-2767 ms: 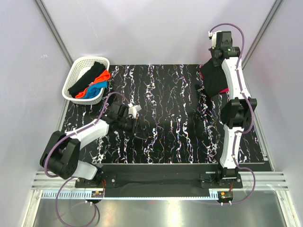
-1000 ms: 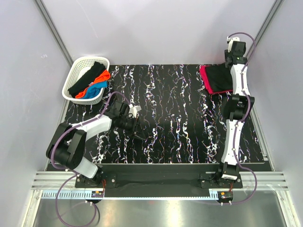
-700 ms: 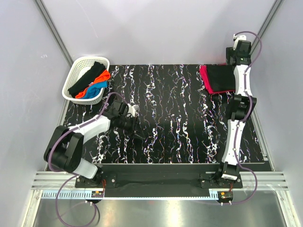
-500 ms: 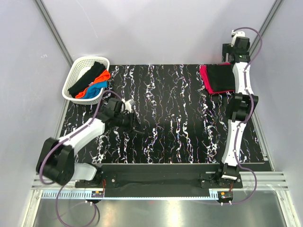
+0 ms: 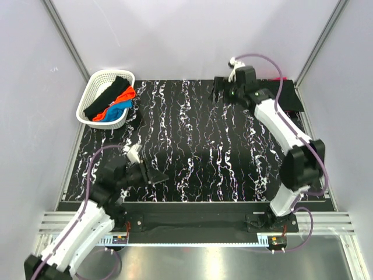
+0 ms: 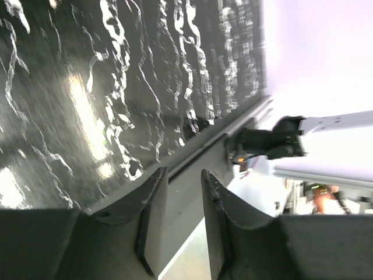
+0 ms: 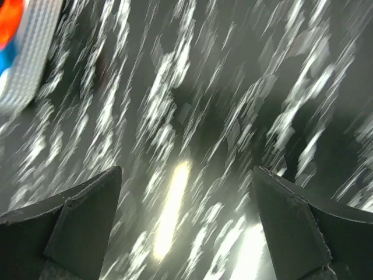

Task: Fold and stack the t-shirts
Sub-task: Reset both grippers

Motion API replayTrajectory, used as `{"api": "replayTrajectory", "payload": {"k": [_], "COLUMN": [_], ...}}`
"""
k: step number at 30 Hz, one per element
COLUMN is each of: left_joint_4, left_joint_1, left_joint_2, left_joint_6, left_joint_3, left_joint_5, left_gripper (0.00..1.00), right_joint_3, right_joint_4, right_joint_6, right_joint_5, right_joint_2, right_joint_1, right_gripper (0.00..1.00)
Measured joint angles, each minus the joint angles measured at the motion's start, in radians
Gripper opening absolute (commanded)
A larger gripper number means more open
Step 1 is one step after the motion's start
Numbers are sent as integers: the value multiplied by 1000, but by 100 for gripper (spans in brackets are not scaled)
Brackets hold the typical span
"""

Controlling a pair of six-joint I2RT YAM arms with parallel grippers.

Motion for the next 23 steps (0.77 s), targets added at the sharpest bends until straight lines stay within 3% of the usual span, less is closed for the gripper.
{"api": "replayTrajectory", "payload": {"k": [4, 8, 14, 18, 23], "left_joint_4": [-19, -18, 36, 120, 442], "left_joint_1": [-1, -1, -1, -1, -1], "left_joint_2": [-323, -527, -540, -540, -540], "left_joint_6": [-148, -274, -390, -458, -629], "left_joint_3": [-144, -230, -264, -286, -311], "left_joint_5": [-7, -12, -10, 1, 18], "left_gripper": [40, 45, 54, 56, 62], "right_joint_3": [-315, -633, -1030, -1184, -1352], "right_joint_4": [22, 40, 31, 45, 105], "right_joint_6": [212, 400, 597, 675, 781], "right_joint_5": [-92, -132, -185, -222, -289], "right_joint_2": [-210, -404, -745, -927, -1126], "right_joint_1": [4, -14, -15, -15, -15], "right_gripper": [100, 100, 100, 100, 100]}}
